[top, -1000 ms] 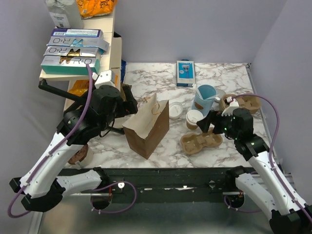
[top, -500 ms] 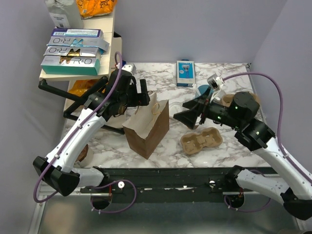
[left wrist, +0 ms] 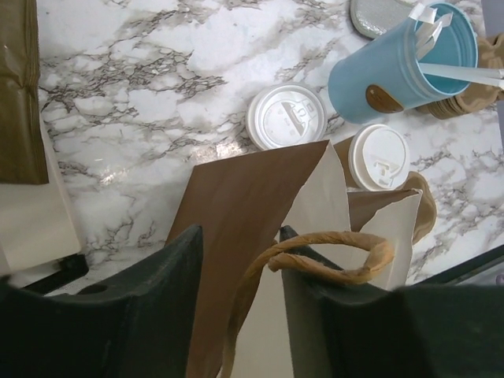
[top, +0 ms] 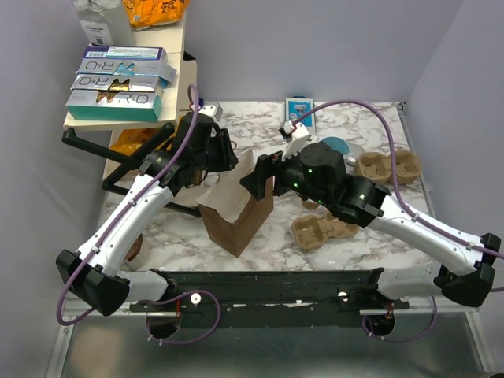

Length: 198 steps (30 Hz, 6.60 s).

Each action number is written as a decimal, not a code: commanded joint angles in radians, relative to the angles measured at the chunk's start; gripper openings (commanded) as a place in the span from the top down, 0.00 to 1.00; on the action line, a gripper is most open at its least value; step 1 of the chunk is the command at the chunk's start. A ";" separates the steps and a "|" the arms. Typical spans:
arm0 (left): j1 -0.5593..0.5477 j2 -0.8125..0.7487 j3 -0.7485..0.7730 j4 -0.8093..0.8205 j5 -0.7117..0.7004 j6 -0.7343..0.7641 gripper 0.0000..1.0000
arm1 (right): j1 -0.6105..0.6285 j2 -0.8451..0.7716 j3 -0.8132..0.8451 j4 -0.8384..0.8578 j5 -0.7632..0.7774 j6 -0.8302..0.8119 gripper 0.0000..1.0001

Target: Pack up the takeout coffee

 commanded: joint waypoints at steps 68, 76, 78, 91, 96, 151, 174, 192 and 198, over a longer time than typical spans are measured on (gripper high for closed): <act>-0.305 -0.352 -0.247 -0.045 -0.385 -0.457 1.00 | -0.201 -0.288 -0.272 0.047 -0.147 0.013 0.03; -0.306 -0.345 -0.225 -0.073 -0.389 -0.461 1.00 | -0.200 -0.343 -0.255 0.060 -0.158 -0.055 0.00; -0.305 -0.335 -0.215 -0.094 -0.402 -0.464 1.00 | -0.201 -0.364 -0.281 0.058 -0.082 -0.076 0.00; -0.306 -0.303 -0.169 -0.154 -0.419 -0.466 1.00 | -0.218 -0.431 -0.416 -0.276 0.285 0.080 0.00; -0.305 -0.301 -0.168 -0.149 -0.416 -0.464 1.00 | -0.272 -0.352 -0.526 -0.341 0.246 0.119 0.00; -0.305 -0.241 -0.145 -0.088 -0.288 -0.309 1.00 | -0.428 -0.591 -0.419 -0.122 -0.378 -0.157 0.59; -0.305 -0.260 -0.146 -0.053 -0.254 -0.293 1.00 | -0.249 -0.067 0.175 -0.003 -1.053 -0.188 0.56; -0.303 -0.232 -0.143 -0.093 -0.340 -0.322 1.00 | -0.216 -0.223 -0.106 -0.282 -0.002 -0.093 0.22; -0.303 -0.223 -0.137 -0.106 -0.354 -0.303 1.00 | -0.218 -0.294 -0.320 -0.401 -0.243 -0.126 0.17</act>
